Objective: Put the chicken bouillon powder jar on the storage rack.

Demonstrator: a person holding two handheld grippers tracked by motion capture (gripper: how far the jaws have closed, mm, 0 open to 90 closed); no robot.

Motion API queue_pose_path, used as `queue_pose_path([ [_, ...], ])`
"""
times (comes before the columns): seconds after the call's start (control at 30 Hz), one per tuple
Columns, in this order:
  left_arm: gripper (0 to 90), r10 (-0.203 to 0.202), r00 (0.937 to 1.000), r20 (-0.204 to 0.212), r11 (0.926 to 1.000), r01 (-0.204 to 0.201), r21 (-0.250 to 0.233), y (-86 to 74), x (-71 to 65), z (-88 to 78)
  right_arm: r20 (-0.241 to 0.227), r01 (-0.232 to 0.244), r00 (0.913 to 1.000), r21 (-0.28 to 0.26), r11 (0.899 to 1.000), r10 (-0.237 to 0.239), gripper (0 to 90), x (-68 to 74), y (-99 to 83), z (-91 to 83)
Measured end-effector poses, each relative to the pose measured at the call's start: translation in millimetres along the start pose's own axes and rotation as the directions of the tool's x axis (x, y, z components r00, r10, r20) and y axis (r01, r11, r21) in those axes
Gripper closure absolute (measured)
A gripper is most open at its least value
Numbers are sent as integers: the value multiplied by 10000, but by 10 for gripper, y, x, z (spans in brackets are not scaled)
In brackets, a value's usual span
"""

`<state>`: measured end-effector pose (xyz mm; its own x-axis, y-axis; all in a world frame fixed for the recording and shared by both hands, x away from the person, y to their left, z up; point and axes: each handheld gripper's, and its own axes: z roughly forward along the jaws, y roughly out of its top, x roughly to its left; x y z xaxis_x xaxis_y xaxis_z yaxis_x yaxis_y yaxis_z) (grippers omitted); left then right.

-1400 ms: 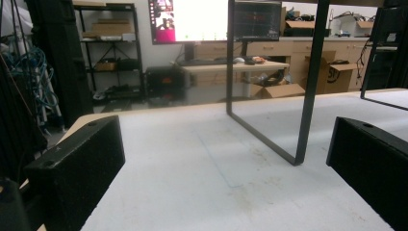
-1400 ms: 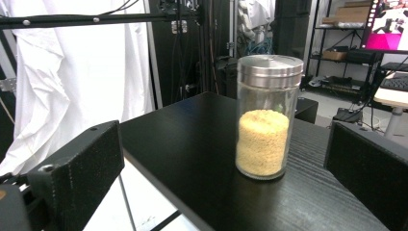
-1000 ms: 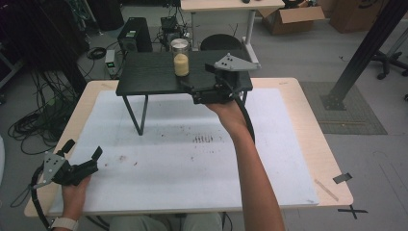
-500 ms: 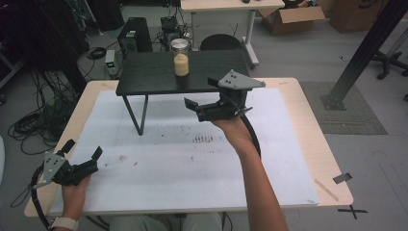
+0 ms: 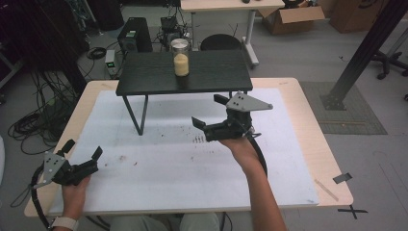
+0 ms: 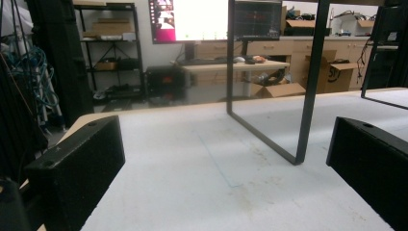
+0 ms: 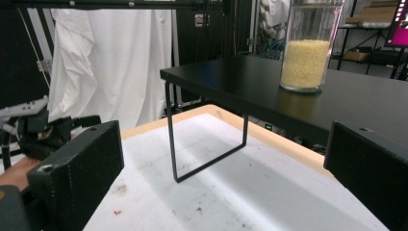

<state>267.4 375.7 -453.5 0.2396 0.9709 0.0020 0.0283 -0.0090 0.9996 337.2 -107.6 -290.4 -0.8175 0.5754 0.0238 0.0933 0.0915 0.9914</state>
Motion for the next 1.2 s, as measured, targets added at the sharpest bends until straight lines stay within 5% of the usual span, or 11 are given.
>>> queue_pose_path([
  [0.43, 2, 25, 10000, -19, 10000, -24, 19, 1, -3, 2, 588, -250, 9980, 173, 9995, 239, 1, -47, -477, -304],
  [0.83, 2, 27, 10000, -45, 10000, -27, 23, 1, -7, 4, 1614, -554, 9854, -23, 9985, 550, 2, -201, -1004, -677],
  [1.2, 2, 50, 10000, -59, 10000, -49, 20, 1, -10, 3, 2902, -546, 9547, -467, 9974, 659, 2, -300, -1425, -894],
])
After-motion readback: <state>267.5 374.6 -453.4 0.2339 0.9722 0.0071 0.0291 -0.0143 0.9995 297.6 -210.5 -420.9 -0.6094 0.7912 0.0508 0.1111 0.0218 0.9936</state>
